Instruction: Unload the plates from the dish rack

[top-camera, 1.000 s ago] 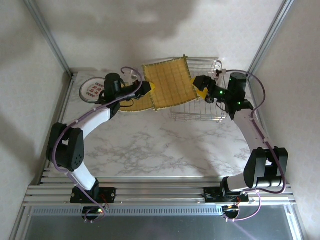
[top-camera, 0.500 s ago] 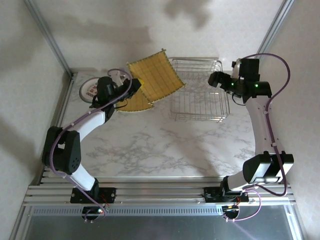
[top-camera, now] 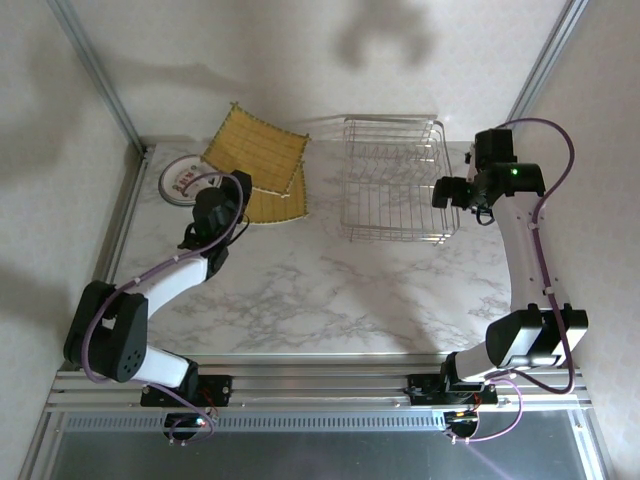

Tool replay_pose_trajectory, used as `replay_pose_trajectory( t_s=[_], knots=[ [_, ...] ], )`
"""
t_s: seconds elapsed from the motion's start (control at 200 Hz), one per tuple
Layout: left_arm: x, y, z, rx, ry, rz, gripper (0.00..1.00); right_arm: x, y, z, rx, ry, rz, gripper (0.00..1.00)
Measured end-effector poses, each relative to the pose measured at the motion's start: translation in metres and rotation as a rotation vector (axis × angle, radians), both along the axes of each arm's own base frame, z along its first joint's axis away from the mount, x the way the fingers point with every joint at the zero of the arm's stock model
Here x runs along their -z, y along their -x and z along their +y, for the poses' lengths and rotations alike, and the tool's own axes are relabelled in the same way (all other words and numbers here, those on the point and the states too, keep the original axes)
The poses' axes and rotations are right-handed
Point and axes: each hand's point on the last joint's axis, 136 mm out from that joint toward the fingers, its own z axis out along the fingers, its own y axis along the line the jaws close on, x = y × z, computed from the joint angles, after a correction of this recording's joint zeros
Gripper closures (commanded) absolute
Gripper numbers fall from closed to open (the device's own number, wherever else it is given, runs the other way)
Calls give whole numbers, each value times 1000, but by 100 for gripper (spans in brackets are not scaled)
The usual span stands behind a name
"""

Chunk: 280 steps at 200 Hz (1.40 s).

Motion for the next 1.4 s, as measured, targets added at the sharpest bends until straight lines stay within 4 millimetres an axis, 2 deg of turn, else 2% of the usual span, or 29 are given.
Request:
replay_pose_trajectory(
  t_s=[0.18,0.325,0.536,0.641,0.976,1.251,1.402],
  knots=[
    [10,11,7,-160,40,20,100,5,-3,1,-12,4,19,1],
    [24,8,10,-244,65,35,100,9,-6,2,-19,-1,33,1],
    [72,-11,-6,-263,51,116,100,11,-7,4,-24,-8,36,1],
    [88,-16,-14,-258,43,144,100,10,-9,4,-26,-8,29,1],
    [113,-26,-22,-284,65,150,100,16,-11,9,-41,-33,25,1],
    [133,-28,-28,-286,86,155,100,10,-11,13,-53,-48,-11,1],
    [136,-28,-30,-287,96,159,100,11,-8,14,-58,-53,-9,1]
  ],
)
